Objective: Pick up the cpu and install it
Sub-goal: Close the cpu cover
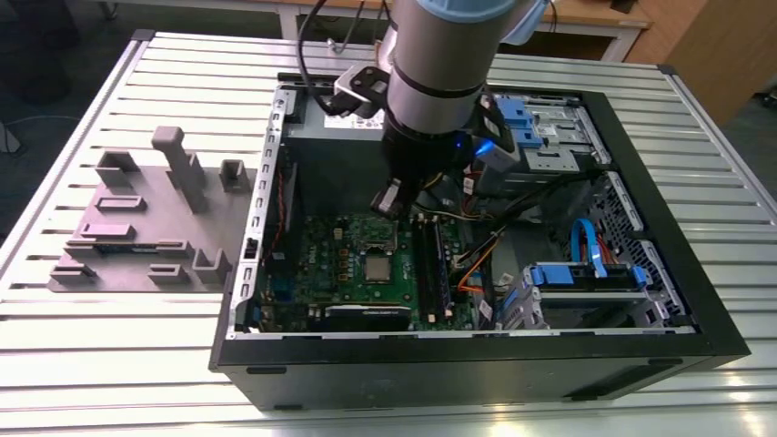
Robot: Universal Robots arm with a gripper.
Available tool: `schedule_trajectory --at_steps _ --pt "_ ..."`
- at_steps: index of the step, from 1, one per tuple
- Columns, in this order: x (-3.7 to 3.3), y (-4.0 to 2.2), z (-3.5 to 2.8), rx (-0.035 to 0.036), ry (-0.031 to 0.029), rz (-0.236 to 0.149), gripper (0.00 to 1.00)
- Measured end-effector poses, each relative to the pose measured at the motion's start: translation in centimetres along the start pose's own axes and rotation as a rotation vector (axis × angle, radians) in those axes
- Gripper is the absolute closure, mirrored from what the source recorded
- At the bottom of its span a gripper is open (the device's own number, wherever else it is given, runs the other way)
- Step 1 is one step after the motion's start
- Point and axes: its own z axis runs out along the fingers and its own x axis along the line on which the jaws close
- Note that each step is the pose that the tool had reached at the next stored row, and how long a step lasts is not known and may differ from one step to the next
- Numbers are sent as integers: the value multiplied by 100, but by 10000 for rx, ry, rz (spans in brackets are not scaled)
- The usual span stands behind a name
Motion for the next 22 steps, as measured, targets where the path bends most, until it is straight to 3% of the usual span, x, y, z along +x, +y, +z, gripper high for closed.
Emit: schedule_trajectory --at_steps 12,19,22 --pt "146 -62 -5 0 1 -17 90" --pt "219 24 2 1 10 -61 90" --pt "264 28 1 9 24 -76 90"
